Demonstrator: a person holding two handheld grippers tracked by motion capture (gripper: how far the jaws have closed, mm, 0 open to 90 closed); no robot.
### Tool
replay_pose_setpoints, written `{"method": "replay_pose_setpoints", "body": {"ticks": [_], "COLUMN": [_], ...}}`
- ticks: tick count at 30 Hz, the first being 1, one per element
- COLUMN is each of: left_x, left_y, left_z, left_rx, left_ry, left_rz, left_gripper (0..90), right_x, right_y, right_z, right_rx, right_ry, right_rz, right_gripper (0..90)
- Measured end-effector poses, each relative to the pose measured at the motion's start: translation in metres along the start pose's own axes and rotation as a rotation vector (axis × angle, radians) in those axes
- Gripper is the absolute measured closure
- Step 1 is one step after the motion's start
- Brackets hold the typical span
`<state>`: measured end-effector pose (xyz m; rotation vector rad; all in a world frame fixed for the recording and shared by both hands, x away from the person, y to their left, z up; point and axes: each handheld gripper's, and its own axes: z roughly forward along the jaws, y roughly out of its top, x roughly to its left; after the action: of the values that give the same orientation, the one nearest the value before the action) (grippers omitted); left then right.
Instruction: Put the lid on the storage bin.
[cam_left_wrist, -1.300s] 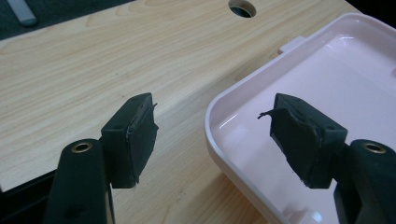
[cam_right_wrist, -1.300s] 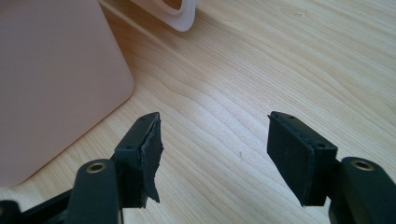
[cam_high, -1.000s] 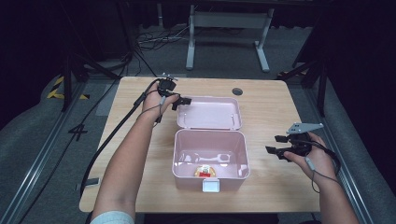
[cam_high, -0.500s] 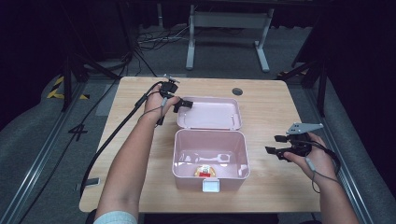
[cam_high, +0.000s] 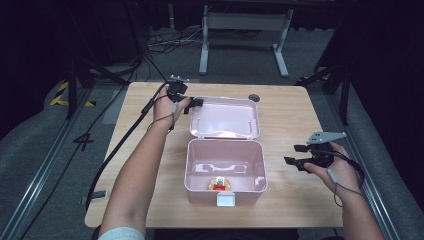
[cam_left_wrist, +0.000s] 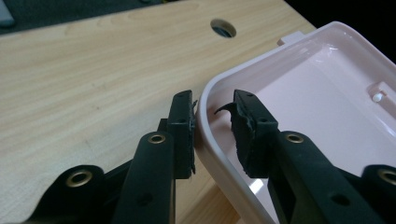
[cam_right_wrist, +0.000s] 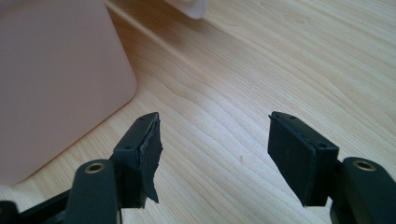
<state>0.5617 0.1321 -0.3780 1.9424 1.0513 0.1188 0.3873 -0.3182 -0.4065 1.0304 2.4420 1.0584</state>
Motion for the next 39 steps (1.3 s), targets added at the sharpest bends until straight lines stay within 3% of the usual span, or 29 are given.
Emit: {"method": "replay_pose_setpoints", "body": {"ticks": [7,12,21,27,39], "left_x": [-0.01,-0.017,-0.026,-0.036,-0.054], "left_y": [0.012,0.017,0.019,0.021,0.023], "left_z": [-0.019,-0.029,-0.041,-0.053,-0.073], "left_rx": [-0.058,-0.078,-0.111,-0.151,-0.196], "left_ry": [0.021,0.033,0.059,0.068,0.072], "left_rz": [0.048,0.093,0.132,0.175,0.211], "left_gripper": [73.9,74.5,74.7,74.9,74.0], "right_x": [0.001,0.001,0.002,0.006,0.009], "right_y": [0.0,0.0,0.001,0.006,0.01], "right_z": [0.001,0.001,-0.001,-0.005,-0.006], "right_rx": [0.002,0.0,-0.007,-0.049,-0.055], "right_ry": [0.001,0.001,0.0,0.002,0.014], "right_rz": [-0.001,0.0,0.0,0.006,0.005], "right_gripper": [35.9,35.9,36.5,41.7,42.3]}}
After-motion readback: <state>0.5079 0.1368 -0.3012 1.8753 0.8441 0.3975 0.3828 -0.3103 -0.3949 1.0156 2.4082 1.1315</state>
